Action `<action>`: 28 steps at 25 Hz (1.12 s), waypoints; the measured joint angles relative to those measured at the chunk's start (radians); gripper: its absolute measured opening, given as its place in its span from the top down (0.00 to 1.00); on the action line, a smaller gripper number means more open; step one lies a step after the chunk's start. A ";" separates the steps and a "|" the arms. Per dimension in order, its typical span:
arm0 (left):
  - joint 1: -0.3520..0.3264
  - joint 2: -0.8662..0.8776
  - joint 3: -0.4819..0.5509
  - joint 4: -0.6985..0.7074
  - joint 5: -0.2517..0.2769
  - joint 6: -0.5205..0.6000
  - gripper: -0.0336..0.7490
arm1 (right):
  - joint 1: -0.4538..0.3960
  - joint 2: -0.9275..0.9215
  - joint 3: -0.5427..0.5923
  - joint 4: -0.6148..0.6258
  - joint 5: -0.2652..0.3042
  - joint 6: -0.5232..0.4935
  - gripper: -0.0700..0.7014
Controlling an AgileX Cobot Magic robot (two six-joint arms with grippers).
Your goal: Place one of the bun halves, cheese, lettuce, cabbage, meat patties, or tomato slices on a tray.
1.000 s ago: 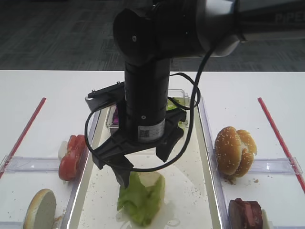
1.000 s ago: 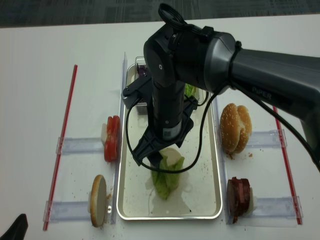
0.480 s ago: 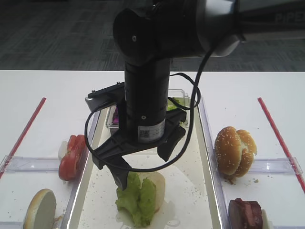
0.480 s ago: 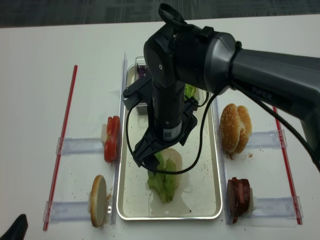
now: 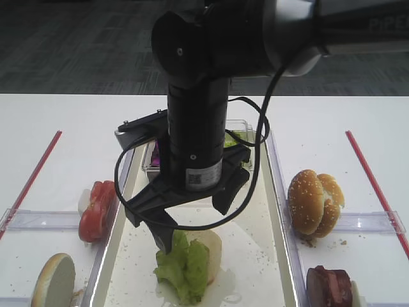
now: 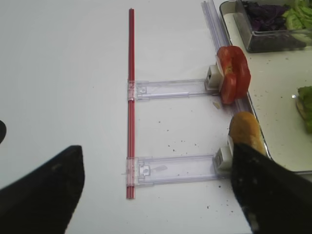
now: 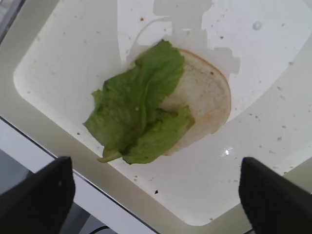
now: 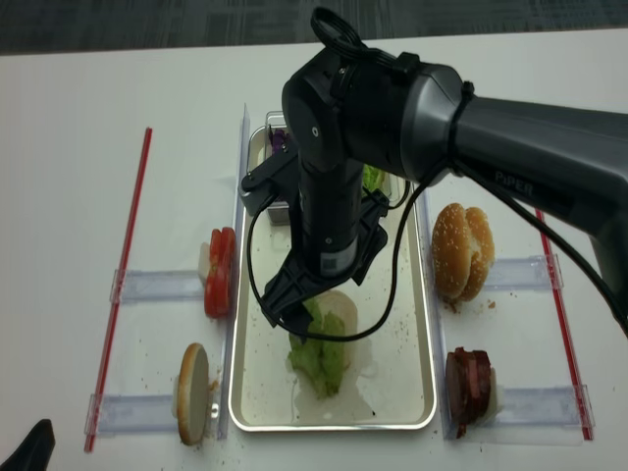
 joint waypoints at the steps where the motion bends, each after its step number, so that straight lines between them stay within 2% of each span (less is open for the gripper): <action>1: 0.000 0.000 0.000 0.000 0.000 0.000 0.24 | 0.000 0.000 0.000 -0.003 0.000 0.000 0.01; 13: 0.000 0.000 0.000 0.000 0.000 0.000 0.24 | -0.112 0.000 -0.124 0.002 0.006 -0.015 0.01; 20: 0.000 0.000 0.000 0.000 0.000 0.000 0.24 | -0.149 0.000 -0.137 0.011 0.008 -0.017 0.01; 28: 0.000 0.000 0.000 0.000 0.000 0.000 0.24 | -0.297 0.001 -0.137 0.013 0.008 -0.021 0.01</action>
